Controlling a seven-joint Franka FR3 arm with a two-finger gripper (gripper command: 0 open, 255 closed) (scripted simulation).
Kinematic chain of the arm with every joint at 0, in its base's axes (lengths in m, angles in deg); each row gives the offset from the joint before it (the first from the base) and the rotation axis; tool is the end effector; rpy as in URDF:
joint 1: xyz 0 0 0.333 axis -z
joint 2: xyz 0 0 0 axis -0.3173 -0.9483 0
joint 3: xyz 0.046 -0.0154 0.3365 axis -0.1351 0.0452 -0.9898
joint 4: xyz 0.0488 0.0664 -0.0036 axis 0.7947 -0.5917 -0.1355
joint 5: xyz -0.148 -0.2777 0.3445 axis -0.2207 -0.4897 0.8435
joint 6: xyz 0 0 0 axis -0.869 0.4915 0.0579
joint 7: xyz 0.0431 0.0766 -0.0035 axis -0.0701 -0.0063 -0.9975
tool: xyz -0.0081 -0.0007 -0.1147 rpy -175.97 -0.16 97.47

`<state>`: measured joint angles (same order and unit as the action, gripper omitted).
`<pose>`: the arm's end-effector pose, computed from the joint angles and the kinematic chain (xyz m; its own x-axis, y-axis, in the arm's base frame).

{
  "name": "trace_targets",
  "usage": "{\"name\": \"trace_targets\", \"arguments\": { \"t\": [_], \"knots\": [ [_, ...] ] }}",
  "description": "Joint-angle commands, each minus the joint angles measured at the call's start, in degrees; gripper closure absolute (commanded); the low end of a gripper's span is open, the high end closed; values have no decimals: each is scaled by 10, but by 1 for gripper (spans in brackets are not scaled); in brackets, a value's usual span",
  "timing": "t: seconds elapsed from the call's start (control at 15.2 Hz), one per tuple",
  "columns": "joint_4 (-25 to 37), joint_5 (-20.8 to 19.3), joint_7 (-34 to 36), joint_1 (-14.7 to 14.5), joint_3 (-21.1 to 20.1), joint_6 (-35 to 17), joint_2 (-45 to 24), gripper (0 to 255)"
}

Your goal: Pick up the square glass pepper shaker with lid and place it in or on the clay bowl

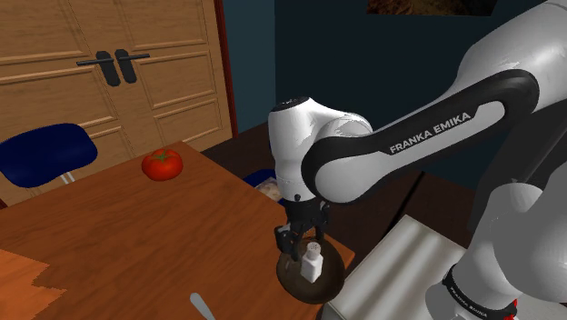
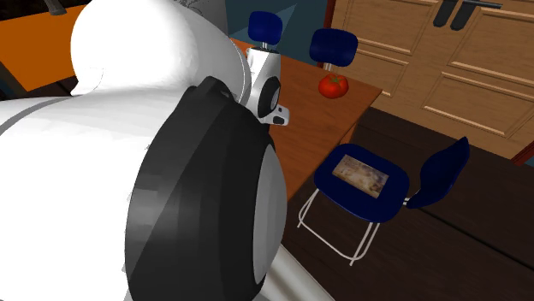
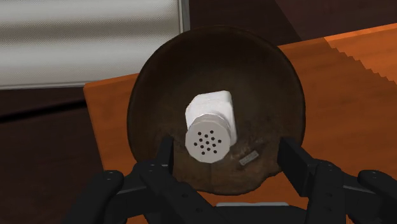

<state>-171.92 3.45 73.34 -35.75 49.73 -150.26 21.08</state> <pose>0.3776 0.3255 0.3524 0.9790 -0.0709 -0.1909 -0.0650 -0.9972 0.0370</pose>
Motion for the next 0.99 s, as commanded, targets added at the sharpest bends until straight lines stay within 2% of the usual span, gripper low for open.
{"name": "trace_targets", "arguments": {
  "t": [0.0, 0.2, 0.46, 0.92],
  "knots": [
    [0, 0, 0, 0, 0, 0, 0, 0],
    [0, 0, 0, 0, 0, 0, 0, 0],
    [59, -5, 0, 5, 10, 76, 18, 0],
    [59, -5, 0, 5, 10, 76, 18, 0]
  ]
}}
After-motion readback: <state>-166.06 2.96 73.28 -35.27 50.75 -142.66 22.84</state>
